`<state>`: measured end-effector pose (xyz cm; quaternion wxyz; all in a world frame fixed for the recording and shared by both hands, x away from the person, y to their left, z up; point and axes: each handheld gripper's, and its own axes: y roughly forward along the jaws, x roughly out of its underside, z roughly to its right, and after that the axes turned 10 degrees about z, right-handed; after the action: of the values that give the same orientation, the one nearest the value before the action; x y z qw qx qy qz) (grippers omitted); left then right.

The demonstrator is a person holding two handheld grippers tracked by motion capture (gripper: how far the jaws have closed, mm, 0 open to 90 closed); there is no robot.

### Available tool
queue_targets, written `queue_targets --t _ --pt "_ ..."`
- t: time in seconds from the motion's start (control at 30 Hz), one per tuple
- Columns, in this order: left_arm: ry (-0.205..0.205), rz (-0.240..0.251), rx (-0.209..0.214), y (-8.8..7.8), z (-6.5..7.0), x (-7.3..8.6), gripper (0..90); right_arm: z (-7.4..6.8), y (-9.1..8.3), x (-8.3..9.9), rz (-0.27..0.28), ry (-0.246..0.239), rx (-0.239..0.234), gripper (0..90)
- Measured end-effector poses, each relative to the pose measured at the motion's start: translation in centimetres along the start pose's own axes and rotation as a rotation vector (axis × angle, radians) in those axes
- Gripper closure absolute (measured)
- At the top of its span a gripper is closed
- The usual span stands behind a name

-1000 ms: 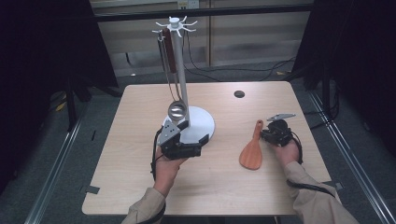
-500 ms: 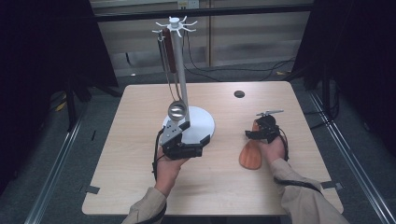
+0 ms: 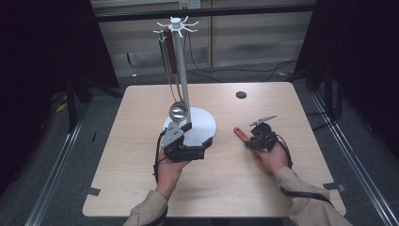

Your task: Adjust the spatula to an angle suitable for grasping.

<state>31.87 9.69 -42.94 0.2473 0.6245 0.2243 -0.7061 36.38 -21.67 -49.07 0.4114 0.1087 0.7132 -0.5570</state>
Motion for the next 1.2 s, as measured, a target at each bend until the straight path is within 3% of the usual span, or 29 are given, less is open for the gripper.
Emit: queue_targets --t 0.1,0.17,0.2,0.27,0.33,0.4,0.43,0.47,0.6,0.67,0.73,0.87,0.9,0.97,1.03,1.13,1.2 --pt "-0.010 -0.006 -0.017 -0.1 0.3 0.0 6.2 -0.8 -0.6 0.5 -0.015 -0.035 -0.034 65.6" --pt "0.014 -0.011 -0.013 -0.2 0.2 0.0 6.2 -1.0 -0.7 0.7 -0.008 -0.033 -0.052 64.7" --pt "0.003 -0.003 -0.006 -0.2 0.1 0.0 6.2 -1.1 -0.7 0.6 0.006 -0.022 -0.070 60.4" --pt "-0.007 -0.004 -0.016 -0.2 0.1 -0.1 6.2 -1.4 -0.5 0.1 0.039 -0.017 -0.062 52.7" --pt "-0.011 -0.005 -0.024 -0.2 0.1 0.0 6.2 -1.4 0.0 -0.8 0.047 -0.024 -0.058 52.2" --pt "0.014 -0.020 -0.017 -0.1 -0.1 0.0 6.2 -1.4 0.7 -1.7 0.049 -0.031 -0.063 51.7" --pt "-0.011 -0.007 -0.021 0.0 -0.1 0.1 6.2 -1.5 1.2 -2.2 0.043 -0.032 -0.057 51.3" --pt "-0.002 -0.011 -0.021 -0.1 -0.2 0.1 6.2 -1.5 1.6 -2.5 0.046 -0.029 -0.062 50.2" --pt "-0.024 -0.014 -0.028 -0.3 -0.4 0.4 6.2 -1.9 3.1 -3.2 0.013 -0.065 -0.061 50.6" --pt "-0.008 -0.020 -0.032 -0.4 -0.6 0.4 6.2 -2.3 3.7 -3.3 0.000 -0.079 -0.052 50.9" --pt "-0.018 -0.020 -0.034 -0.4 -0.6 0.5 6.2 -2.6 3.8 -3.5 -0.006 -0.076 -0.054 63.8" --pt "-0.030 -0.020 -0.049 -0.5 -0.4 0.6 6.2 -3.0 3.6 -4.0 -0.063 -0.068 -0.050 66.3" --pt "-0.028 -0.013 -0.033 -0.5 -0.4 0.6 6.2 -3.1 3.6 -4.0 -0.066 -0.081 -0.051 66.4" --pt "-0.012 -0.035 -0.033 -0.6 -0.2 0.7 6.2 -3.0 3.5 -3.7 -0.048 -0.060 -0.064 66.6" --pt "-0.029 -0.040 -0.022 -0.5 -0.1 1.0 6.2 -3.0 3.2 -3.5 -0.036 -0.046 -0.083 66.6" --pt "-0.071 -0.053 -0.016 -0.3 -0.1 1.4 6.2 -3.4 2.0 -3.6 0.039 -0.039 -0.117 66.7" --pt "-0.073 -0.092 0.000 -0.1 0.0 1.6 6.2 -3.7 0.8 -4.0 0.111 -0.051 -0.139 66.7"
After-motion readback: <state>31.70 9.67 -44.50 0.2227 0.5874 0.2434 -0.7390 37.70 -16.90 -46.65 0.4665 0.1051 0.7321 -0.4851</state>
